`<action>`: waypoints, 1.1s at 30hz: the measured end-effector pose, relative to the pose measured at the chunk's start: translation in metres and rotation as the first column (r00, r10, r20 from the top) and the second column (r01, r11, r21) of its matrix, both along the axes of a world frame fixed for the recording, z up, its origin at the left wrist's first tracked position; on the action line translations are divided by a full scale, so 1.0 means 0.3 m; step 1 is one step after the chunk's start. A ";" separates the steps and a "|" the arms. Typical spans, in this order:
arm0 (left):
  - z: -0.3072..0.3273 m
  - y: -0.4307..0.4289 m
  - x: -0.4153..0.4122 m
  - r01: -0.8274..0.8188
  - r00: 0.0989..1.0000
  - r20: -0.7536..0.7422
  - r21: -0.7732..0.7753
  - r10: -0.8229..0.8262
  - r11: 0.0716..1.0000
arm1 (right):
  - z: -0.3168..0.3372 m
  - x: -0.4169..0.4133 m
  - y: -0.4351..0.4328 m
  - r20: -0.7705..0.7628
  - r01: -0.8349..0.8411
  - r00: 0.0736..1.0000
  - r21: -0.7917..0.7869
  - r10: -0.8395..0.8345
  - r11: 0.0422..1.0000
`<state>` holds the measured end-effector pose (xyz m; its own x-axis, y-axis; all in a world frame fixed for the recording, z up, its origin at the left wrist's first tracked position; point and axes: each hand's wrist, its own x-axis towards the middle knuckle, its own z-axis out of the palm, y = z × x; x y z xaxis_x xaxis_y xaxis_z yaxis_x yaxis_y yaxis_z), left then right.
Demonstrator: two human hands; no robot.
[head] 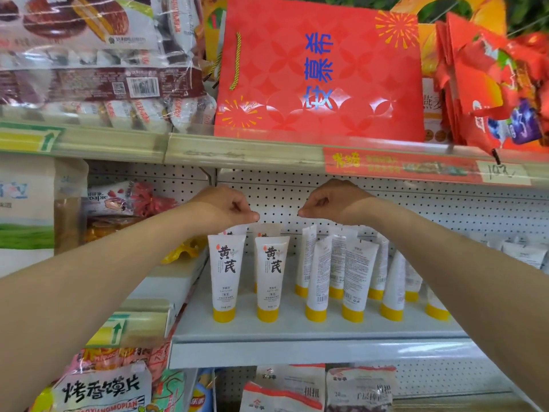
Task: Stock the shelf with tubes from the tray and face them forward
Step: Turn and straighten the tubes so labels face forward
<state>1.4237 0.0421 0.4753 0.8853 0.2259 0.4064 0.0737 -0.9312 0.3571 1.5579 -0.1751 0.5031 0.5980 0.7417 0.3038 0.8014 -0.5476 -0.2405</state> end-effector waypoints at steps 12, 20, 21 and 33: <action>0.065 -0.198 0.307 0.253 0.945 -0.246 0.121 -0.218 0.960 | 0.005 0.239 -0.159 -0.059 0.017 0.998 -0.163 -0.027 0.986; 0.066 -0.247 0.414 0.264 0.897 -0.387 0.085 -0.213 0.961 | -0.032 0.297 -0.145 -0.179 -0.073 0.983 -0.197 0.037 0.978; 0.065 -0.249 0.420 0.255 0.898 -0.391 0.090 -0.201 0.963 | -0.036 0.304 -0.143 -0.189 -0.079 0.981 -0.194 0.041 0.978; 0.032 -0.203 0.478 0.269 0.920 -0.310 0.052 -0.240 0.962 | -0.038 0.350 -0.130 -0.181 -0.091 0.982 -0.186 0.057 0.978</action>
<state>1.5670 -0.0189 0.4850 0.9912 -0.0487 0.1230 -0.0804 -0.9601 0.2678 1.6628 -0.2140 0.4915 0.5705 0.8199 0.0472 0.7963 -0.5382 -0.2761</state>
